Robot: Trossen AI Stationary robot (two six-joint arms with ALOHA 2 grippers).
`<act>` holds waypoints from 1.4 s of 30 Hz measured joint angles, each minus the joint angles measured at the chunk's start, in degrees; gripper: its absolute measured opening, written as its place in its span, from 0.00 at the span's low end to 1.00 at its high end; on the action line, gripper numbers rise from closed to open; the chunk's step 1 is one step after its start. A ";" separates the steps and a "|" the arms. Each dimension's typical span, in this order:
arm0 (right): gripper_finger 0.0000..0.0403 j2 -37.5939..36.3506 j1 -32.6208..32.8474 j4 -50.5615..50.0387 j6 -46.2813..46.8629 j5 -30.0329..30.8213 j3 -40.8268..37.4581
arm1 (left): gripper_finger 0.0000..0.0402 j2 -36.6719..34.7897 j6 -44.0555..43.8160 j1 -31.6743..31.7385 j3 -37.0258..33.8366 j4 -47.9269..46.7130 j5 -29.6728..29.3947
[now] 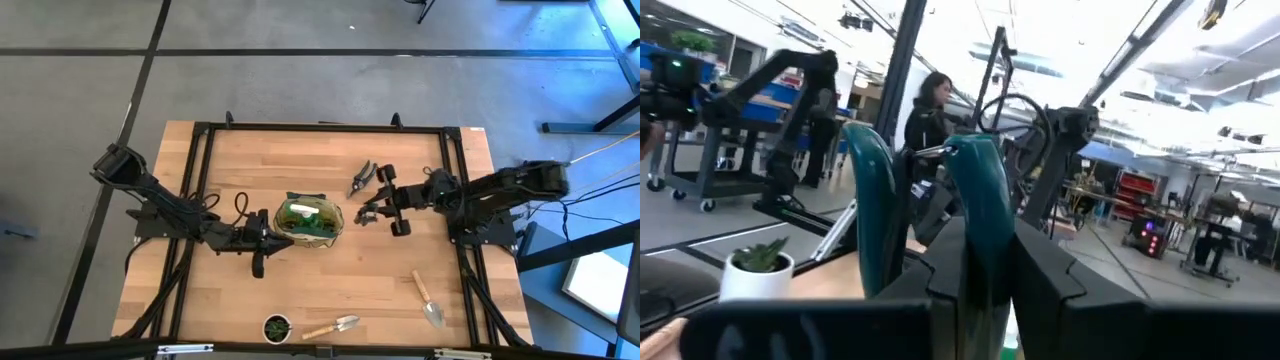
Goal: Pick & Place Garden tools in Gardening bag
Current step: Put the bottom shear scissors into the side pocket of the green gardening bag
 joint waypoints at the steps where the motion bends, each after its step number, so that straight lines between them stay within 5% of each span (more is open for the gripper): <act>1: 0.13 1.77 -0.27 0.78 0.22 0.01 0.75 | 0.01 0.00 -0.09 0.00 0.00 0.00 0.00; 15: 0.13 18.84 -4.49 9.52 9.65 -6.52 10.75 | 0.00 0.00 -0.08 -3.20 0.00 -0.07 -3.05; 42: 0.13 21.13 -6.38 1.04 5.53 -10.32 10.55 | 0.01 0.00 -0.19 -7.54 0.00 -0.33 -10.14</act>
